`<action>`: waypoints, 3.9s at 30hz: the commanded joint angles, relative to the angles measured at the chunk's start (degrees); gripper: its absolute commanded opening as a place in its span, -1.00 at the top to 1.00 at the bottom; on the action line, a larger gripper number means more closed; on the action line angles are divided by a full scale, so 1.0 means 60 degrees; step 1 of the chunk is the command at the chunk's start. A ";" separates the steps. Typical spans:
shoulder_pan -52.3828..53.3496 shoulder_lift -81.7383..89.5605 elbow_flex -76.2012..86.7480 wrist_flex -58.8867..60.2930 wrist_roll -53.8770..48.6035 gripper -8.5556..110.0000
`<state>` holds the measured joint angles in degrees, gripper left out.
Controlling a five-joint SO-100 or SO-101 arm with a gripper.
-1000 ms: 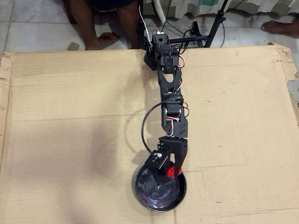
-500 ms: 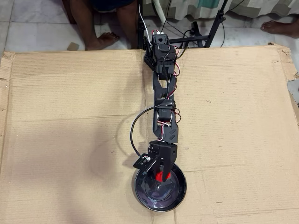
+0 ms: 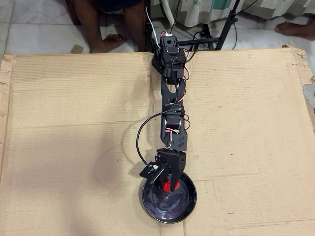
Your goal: Grasp a lego block and put it in the bin.
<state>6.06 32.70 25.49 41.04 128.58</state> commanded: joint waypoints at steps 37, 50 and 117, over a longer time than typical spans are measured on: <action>-0.0718 0.8511 0.7837 0.4453 -0.0044 0.49; -0.1831 1.0986 1.0605 0.4453 -0.1099 0.49; -0.1714 2.6206 2.6733 0.1157 -0.4790 0.49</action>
<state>-4.39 188.09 185.01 46.93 100.11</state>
